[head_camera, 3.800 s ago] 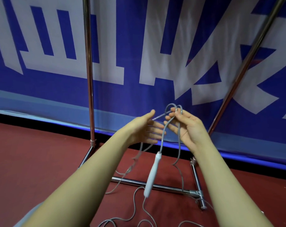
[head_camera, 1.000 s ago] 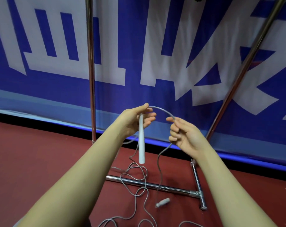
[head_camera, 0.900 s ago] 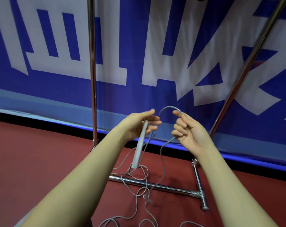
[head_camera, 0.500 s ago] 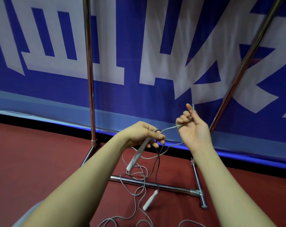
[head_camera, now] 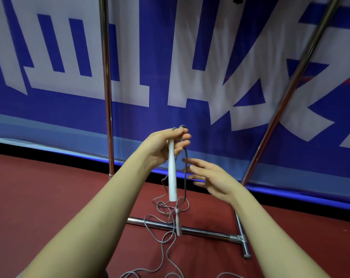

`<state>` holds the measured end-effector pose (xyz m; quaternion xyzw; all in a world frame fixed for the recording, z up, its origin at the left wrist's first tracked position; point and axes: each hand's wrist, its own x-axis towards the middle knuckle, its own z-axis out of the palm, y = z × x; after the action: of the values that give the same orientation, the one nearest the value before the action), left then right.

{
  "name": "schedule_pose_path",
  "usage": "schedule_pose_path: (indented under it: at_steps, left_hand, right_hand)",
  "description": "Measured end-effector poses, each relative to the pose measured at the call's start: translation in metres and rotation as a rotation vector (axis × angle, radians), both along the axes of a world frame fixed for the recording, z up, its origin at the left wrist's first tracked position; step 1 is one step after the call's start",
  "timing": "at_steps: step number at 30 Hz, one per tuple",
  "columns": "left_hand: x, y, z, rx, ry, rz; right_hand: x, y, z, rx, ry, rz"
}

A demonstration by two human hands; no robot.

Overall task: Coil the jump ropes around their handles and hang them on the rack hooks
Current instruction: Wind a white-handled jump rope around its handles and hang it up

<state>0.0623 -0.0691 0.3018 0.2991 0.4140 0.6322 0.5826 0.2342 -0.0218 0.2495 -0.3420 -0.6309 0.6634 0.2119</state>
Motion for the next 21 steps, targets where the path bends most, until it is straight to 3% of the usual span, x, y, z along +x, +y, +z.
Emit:
schedule_pose_path:
  at_steps: [6, 9, 15, 21]
  left_hand:
    - [-0.008, 0.000, -0.005, -0.026, 0.006, 0.043]
    - [-0.012, 0.000, -0.014, -0.085, 0.100, 0.021]
    - [0.001, 0.000, -0.037, -0.223, 0.336, -0.250]
    - [0.012, -0.003, -0.045, -0.100, 0.378, -0.502]
  right_hand:
    - [-0.008, -0.003, 0.008, 0.020, 0.122, -0.137]
    - [-0.005, -0.003, 0.022, 0.003, 0.237, -0.219]
    - [0.003, -0.003, 0.043, -0.041, 0.467, -0.382]
    - [0.008, 0.002, 0.041, -0.117, 0.681, -0.578]
